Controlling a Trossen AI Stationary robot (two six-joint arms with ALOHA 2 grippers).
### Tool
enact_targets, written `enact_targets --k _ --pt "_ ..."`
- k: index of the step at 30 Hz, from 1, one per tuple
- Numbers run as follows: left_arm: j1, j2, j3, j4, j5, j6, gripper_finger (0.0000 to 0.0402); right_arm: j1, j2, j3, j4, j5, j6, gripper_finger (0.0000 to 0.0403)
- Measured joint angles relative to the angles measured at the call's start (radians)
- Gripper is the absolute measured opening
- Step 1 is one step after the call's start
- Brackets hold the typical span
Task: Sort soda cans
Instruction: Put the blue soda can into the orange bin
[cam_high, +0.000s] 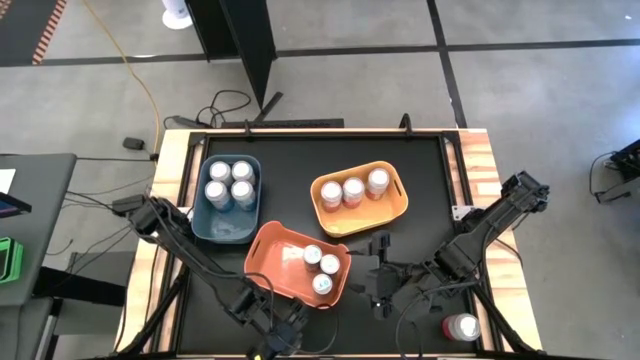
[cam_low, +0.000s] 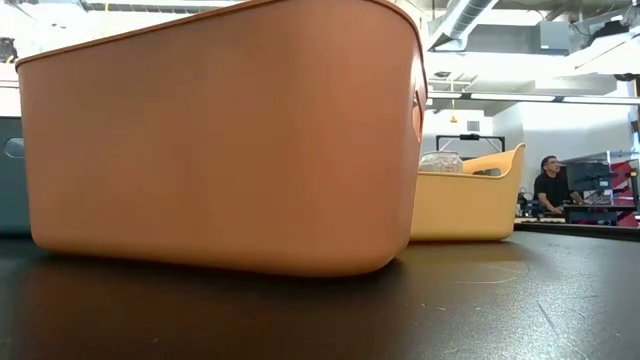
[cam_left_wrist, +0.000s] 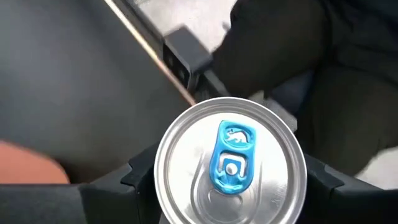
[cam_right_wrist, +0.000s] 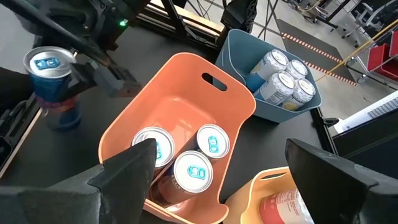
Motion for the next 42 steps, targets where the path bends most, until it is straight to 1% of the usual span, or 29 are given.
enact_targets --k 4,8,12,15,17,23,26,29,31,34,38,42 --pt "0.000 -0.027 0.044 -0.137 -0.017 0.004 0.0232 0.000 0.000 0.000 0.000 0.000 0.000 0.0372" --pt "0.000 -0.072 0.129 -0.259 -0.090 0.004 0.0232 0.000 0.000 0.000 0.000 0.000 0.000 0.0372" --pt "0.000 -0.114 0.212 -0.331 -0.150 0.004 0.0232 0.000 0.000 0.000 0.000 0.000 0.000 0.0372" --pt "0.000 -0.158 0.262 -0.397 -0.232 0.008 0.0232 0.002 0.000 0.000 0.000 0.000 0.000 0.0372" --pt "0.000 -0.189 0.277 -0.438 -0.284 0.007 0.0232 0.005 0.000 0.000 -0.001 0.000 -0.001 0.0372" --pt "0.031 -0.250 0.278 -0.500 -0.356 0.015 0.0232 0.016 0.000 0.000 -0.001 0.000 -0.003 0.0372" --pt "0.071 -0.254 0.264 -0.494 -0.359 0.025 0.0232 0.017 0.000 0.000 -0.001 0.000 -0.007 0.0372" --pt "0.118 -0.247 0.210 -0.507 -0.329 0.035 0.0232 0.017 0.000 0.000 -0.001 0.000 -0.007 0.0372" --pt "0.146 -0.247 0.171 -0.486 -0.304 0.037 0.0232 0.018 0.000 0.000 -0.001 0.000 -0.007 0.0372" --pt "0.171 -0.249 0.128 -0.484 -0.294 0.038 0.0232 0.023 0.000 0.000 -0.001 0.000 -0.007 0.0372" --pt "0.195 -0.249 0.056 -0.369 -0.240 0.068 0.0232 0.023 0.000 0.000 -0.001 0.000 -0.010 0.0372" --pt "0.213 -0.249 -0.020 -0.312 -0.217 0.070 0.0232 0.024 0.000 0.000 -0.003 0.000 -0.010 0.0372"
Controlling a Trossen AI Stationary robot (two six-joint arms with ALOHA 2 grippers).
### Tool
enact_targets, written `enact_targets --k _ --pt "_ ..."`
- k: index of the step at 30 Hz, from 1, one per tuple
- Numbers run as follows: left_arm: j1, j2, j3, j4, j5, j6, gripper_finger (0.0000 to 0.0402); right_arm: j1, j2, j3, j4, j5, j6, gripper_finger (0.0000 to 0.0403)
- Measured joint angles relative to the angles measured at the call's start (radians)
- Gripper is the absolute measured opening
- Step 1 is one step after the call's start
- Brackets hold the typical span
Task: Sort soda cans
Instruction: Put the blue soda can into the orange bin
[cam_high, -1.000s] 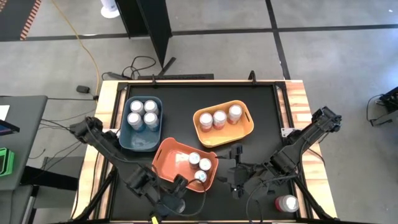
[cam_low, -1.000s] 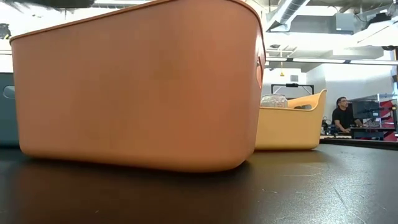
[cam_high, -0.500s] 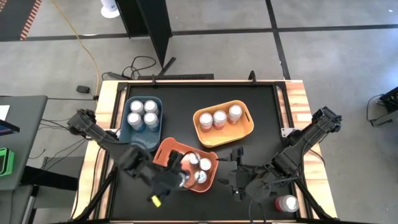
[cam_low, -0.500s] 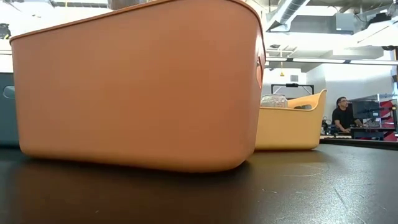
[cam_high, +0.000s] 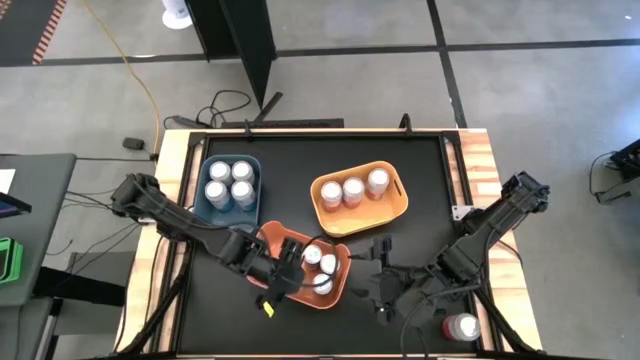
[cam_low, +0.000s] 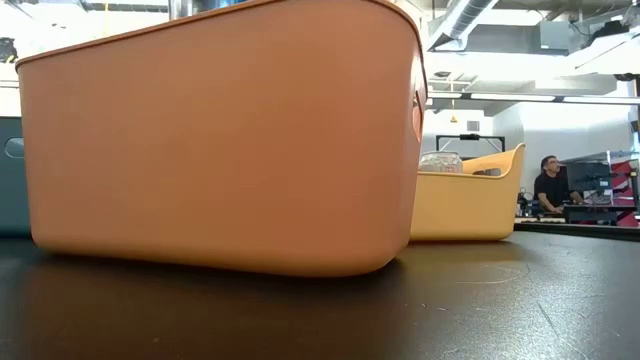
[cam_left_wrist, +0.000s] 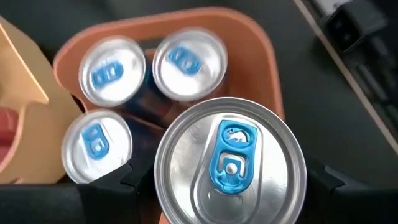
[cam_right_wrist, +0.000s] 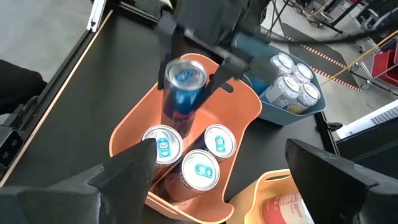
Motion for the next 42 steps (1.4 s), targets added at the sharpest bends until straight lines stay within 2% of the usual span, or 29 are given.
enact_targets --k 9,21,35,42 --pt "0.028 0.000 -0.129 0.163 0.047 0.008 0.0232 -0.001 0.000 0.000 0.000 0.000 0.000 0.0372" --pt "0.071 0.000 -0.221 0.304 0.079 0.027 0.0232 -0.001 0.000 0.000 0.001 0.000 0.001 0.0372" --pt "0.074 0.000 -0.235 0.347 0.078 -0.001 0.0232 -0.001 0.000 0.000 0.001 0.000 0.001 0.0372" --pt "0.074 0.000 -0.235 0.364 0.077 0.000 0.0270 -0.001 0.000 0.000 0.003 0.000 0.001 0.0372"
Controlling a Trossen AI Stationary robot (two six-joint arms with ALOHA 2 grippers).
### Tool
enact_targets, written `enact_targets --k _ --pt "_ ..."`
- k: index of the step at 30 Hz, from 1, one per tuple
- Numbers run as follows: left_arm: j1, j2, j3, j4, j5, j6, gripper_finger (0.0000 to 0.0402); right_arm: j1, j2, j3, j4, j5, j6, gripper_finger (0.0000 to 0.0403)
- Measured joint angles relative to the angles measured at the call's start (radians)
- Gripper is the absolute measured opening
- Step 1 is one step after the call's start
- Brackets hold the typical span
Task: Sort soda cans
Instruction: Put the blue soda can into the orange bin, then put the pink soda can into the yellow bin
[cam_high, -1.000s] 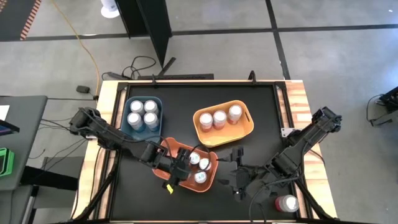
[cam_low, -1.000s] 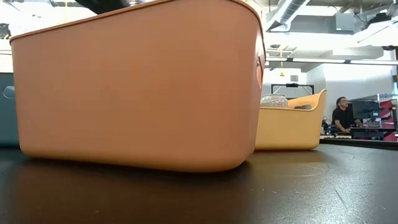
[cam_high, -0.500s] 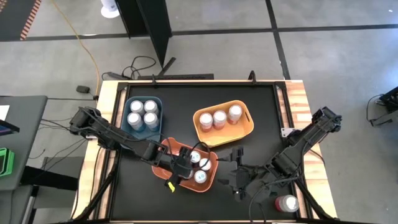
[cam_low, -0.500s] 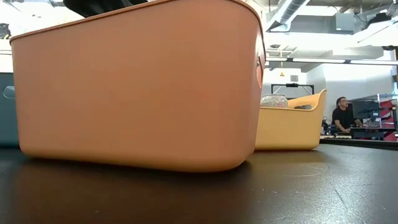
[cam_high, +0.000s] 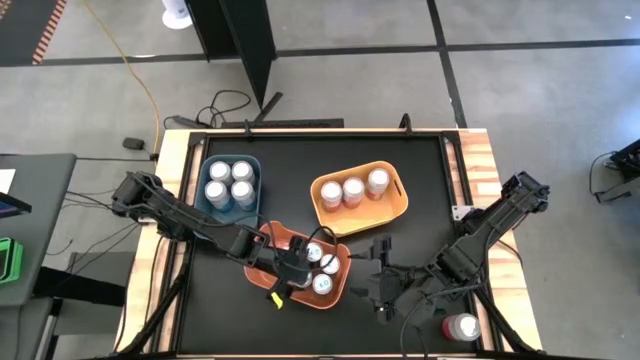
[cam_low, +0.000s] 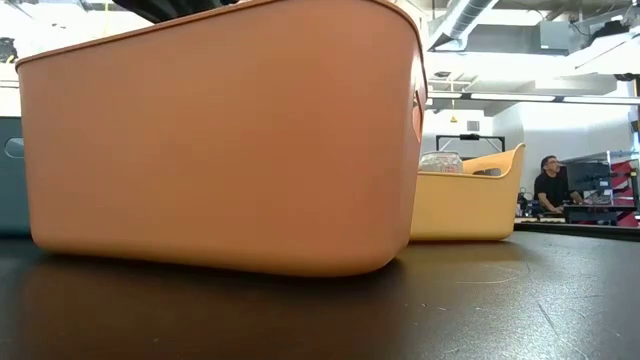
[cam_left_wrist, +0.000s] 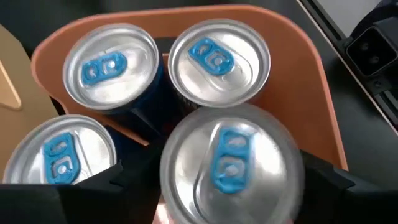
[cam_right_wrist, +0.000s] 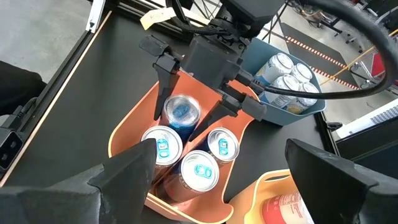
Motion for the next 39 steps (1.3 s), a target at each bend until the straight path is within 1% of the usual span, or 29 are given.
enact_targets --k 12,16,22,27,29,32,36,39 --pt "0.000 -0.001 0.000 0.015 -0.001 0.011 0.0273 0.000 0.000 0.000 0.000 0.000 0.000 0.0372" --pt "0.000 -0.002 0.022 0.001 -0.001 0.012 0.0274 0.000 0.000 0.000 0.000 0.000 0.000 0.0372" --pt "-0.001 -0.032 0.074 -0.097 -0.005 0.015 0.0274 0.000 0.000 0.000 -0.002 0.000 0.000 0.0372" --pt "-0.002 -0.084 0.084 -0.100 -0.009 0.015 0.0275 0.000 0.000 0.000 -0.002 0.000 0.001 0.0372" --pt "-0.002 -0.111 0.084 -0.099 -0.031 0.015 0.0275 0.000 0.000 0.000 -0.003 0.000 0.002 0.0372" --pt "-0.011 -0.151 0.084 -0.099 -0.098 0.015 0.0275 0.000 0.000 0.000 -0.003 0.000 0.006 0.0372" --pt "-0.035 -0.200 0.084 -0.088 -0.222 0.021 0.0275 0.000 0.000 0.000 -0.028 0.000 0.025 0.0372" --pt "-0.058 -0.227 0.084 -0.087 -0.312 0.021 0.0275 0.000 0.000 0.000 -0.093 -0.003 0.091 0.0372"
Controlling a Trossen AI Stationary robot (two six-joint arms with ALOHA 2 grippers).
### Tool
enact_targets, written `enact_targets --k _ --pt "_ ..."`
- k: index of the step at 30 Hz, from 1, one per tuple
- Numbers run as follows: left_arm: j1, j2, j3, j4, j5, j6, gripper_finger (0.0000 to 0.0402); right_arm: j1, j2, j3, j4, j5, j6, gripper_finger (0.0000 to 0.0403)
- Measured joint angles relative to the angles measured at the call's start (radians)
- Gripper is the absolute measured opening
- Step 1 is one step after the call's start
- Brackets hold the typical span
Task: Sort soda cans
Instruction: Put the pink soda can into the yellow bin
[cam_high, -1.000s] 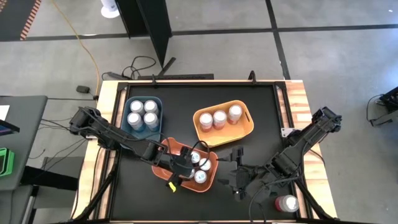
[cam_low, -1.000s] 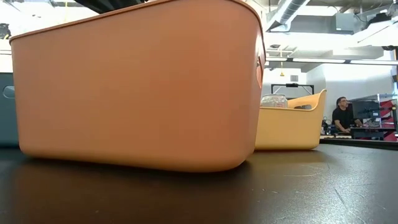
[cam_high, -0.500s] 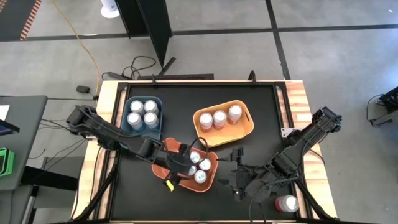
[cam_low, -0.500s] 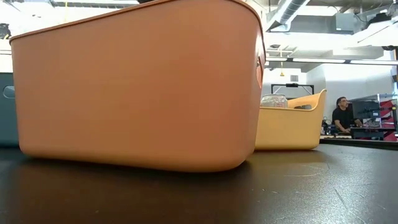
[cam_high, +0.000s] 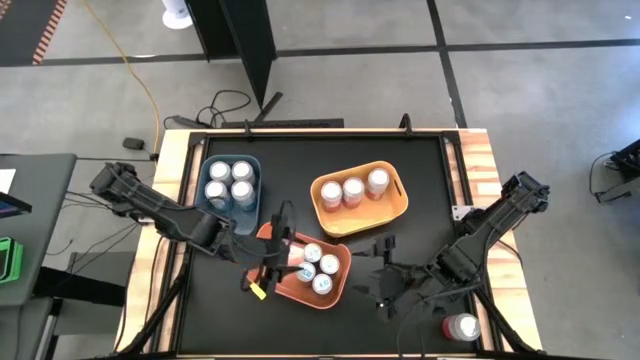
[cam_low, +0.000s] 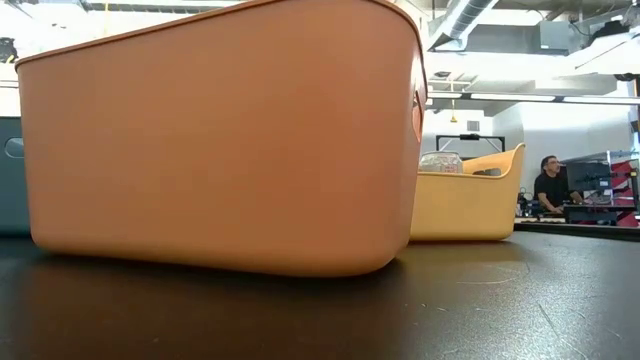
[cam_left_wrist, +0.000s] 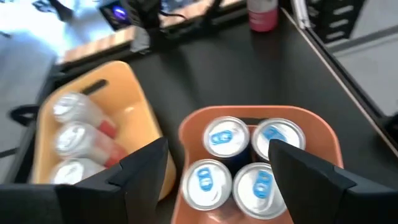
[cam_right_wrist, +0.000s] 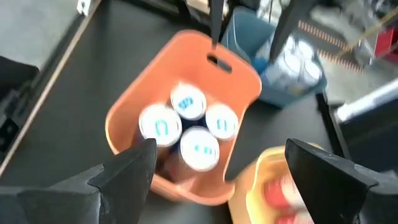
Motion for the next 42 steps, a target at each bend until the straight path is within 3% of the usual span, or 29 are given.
enact_targets --k 5,12,17,21,27,36,42 --pt "-0.025 -0.008 0.000 -0.002 -0.089 0.008 0.0275 0.000 0.000 0.000 -0.156 -0.105 0.207 0.0372" --pt "-0.028 -0.007 0.000 -0.009 -0.098 0.058 0.0275 0.002 0.000 0.000 -0.332 -0.462 0.555 0.0372" --pt "-0.027 -0.007 0.000 -0.012 -0.098 0.091 0.0275 0.024 0.000 0.000 -0.510 -0.651 0.805 0.0372" --pt "-0.027 -0.007 0.000 -0.014 -0.098 0.096 0.0275 0.063 0.000 0.000 -0.616 -0.773 0.964 0.0372" --pt "-0.019 -0.007 0.000 -0.045 -0.097 0.111 0.0275 0.184 0.000 0.000 -0.631 -0.905 1.219 0.0372" --pt "0.023 -0.006 -0.031 -0.049 -0.097 0.106 0.0275 0.450 0.000 0.000 -0.582 -0.937 1.653 0.0372" --pt "0.040 -0.006 -0.044 -0.031 -0.097 0.101 0.0275 0.576 0.009 0.000 -0.574 -0.783 1.815 0.0372"
